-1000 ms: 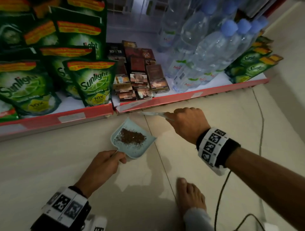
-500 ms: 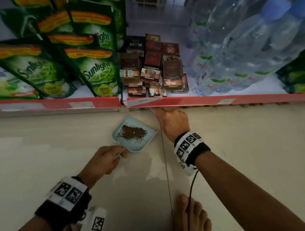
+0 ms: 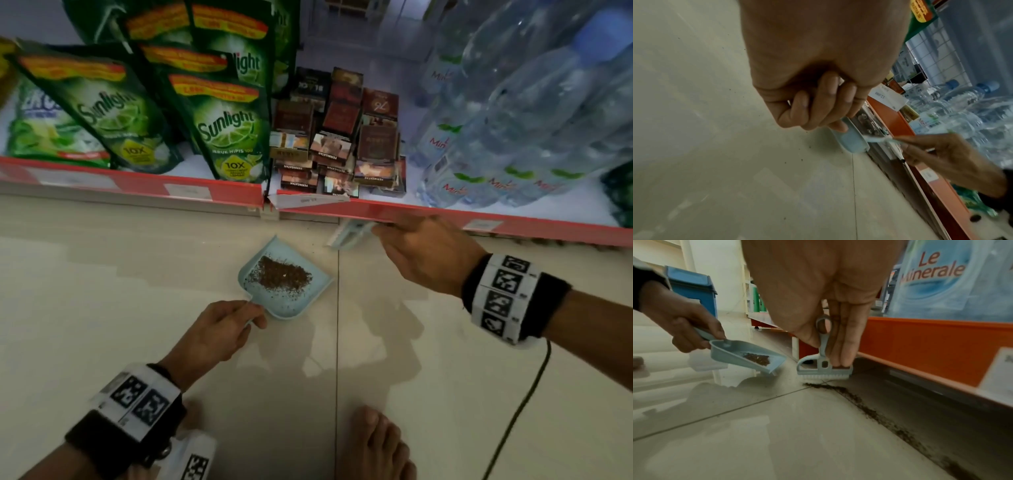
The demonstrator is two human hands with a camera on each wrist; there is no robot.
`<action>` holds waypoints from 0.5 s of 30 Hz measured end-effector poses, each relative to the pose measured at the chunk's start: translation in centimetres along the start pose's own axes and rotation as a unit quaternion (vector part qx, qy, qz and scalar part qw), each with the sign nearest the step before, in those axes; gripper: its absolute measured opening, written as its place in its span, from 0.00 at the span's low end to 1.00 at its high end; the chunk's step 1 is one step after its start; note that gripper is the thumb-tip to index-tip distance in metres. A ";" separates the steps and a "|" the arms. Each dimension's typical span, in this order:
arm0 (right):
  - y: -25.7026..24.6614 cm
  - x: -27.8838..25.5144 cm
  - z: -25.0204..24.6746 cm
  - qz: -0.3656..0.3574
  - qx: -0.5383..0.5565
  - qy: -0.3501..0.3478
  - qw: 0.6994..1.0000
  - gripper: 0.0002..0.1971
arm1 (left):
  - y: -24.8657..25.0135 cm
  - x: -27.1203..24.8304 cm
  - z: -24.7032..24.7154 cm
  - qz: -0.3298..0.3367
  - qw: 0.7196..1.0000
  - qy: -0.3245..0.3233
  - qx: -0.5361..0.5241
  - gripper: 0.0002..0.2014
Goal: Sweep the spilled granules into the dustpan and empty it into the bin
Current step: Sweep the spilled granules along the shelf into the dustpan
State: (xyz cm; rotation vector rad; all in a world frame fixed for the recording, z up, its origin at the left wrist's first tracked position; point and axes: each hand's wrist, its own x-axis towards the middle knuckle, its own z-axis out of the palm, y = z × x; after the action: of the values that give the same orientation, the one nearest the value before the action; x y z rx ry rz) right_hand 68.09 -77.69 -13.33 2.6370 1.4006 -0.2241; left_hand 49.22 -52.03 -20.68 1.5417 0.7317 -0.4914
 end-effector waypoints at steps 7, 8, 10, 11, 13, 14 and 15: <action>-4.1 3.6 1.1 0.016 0.075 0.025 0.997 0.21 | -0.6 -0.3 1.3 0.008 1.000 -0.006 -0.015 0.17; -4.5 4.1 1.4 0.027 0.084 0.016 0.996 0.22 | -0.7 -0.3 1.5 0.009 1.000 -0.007 -0.016 0.17; -4.7 4.5 1.9 0.044 0.087 -0.001 0.995 0.24 | -0.8 -0.2 1.8 0.011 1.000 -0.008 -0.012 0.16; -4.5 4.2 2.1 0.047 0.080 -0.013 0.996 0.24 | -0.8 -0.1 1.9 0.012 1.000 -0.008 -0.006 0.16; -3.7 2.4 2.5 0.056 0.076 -0.046 0.994 0.24 | -0.8 0.1 2.0 0.016 1.000 -0.011 0.007 0.16; -3.0 1.1 2.6 0.068 0.079 -0.058 0.993 0.24 | -0.8 0.2 2.1 0.019 1.000 -0.013 0.008 0.16; -2.2 -0.2 2.5 0.079 0.084 -0.060 0.992 0.25 | -0.9 0.2 2.1 0.021 1.000 -0.015 0.005 0.16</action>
State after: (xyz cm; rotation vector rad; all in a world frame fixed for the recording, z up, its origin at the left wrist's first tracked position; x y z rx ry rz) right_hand 65.99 -77.13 -15.88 2.7993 1.1771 -0.4924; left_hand 48.99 -54.06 -21.67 1.5521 0.6739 -0.4874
